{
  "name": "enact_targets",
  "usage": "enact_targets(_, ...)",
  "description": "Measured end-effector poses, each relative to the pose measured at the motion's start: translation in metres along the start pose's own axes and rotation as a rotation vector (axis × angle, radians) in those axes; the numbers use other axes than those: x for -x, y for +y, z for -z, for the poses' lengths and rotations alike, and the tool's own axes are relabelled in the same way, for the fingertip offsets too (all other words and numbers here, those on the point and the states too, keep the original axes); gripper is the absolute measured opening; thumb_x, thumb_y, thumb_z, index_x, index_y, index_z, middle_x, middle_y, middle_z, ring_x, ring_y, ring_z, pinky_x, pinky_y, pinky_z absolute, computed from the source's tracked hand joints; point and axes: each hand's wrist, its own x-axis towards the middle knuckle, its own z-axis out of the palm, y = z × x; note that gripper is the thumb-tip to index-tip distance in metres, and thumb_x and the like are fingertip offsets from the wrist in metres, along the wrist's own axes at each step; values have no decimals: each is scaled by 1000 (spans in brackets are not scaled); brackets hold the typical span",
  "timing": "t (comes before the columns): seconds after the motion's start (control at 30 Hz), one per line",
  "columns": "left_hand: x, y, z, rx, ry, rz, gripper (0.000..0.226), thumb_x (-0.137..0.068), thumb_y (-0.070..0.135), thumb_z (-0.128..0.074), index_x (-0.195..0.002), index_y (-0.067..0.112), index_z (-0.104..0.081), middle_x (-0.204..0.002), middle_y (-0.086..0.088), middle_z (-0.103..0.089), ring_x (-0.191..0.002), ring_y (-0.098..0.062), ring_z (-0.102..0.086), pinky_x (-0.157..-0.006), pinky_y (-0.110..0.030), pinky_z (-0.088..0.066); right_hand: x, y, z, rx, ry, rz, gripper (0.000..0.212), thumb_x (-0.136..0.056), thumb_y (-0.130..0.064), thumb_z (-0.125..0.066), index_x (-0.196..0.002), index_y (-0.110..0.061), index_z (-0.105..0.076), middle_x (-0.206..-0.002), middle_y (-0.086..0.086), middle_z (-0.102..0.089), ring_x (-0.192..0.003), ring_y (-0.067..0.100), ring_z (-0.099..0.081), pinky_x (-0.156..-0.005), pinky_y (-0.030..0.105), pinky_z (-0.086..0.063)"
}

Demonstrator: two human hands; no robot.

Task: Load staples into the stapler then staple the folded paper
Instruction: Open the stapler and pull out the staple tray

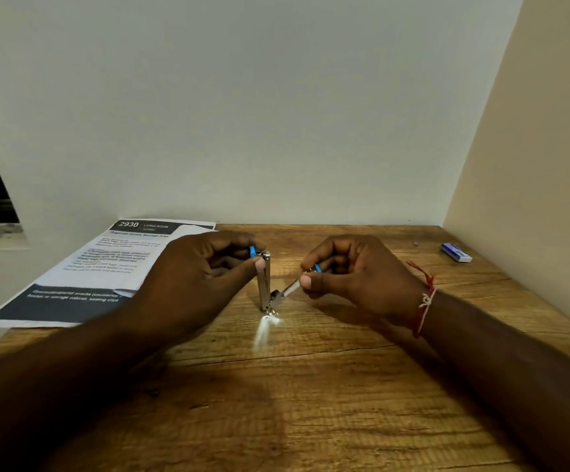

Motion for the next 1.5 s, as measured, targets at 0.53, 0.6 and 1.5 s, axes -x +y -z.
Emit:
enact_targets(0.53,-3,-7,-2,99,-40,-29,27,-90,23,-94,-114,33,-85,-101,2,-86,-94,-14,-84,-88,-23,-66,5,-10,1,444,-25,112,31,-79,-38,-96,-108,-35,-84,-98,-16,-83,-89,4,-75,-73,19,-60)
enact_targets(0.6,-1,-5,-2,114,-40,-37,26,-89,22,-95,-112,31,-86,-99,0,-86,-93,-18,-84,-88,-26,-67,8,-15,-6,310,52,177,30,-84,-31,-92,-113,-31,-84,-99,-13,-85,-93,7,-79,-83,24,-62)
enact_targets(1.5,5,1,-7,70,-64,-98,22,-85,25,-97,-101,22,-84,-79,13,-79,-66,-1,-71,-68,-22,-61,7,-5,-27,330,93,337,7,-106,-21,-71,-105,-25,-77,-97,-12,-77,-91,8,-72,-78,18,-53)
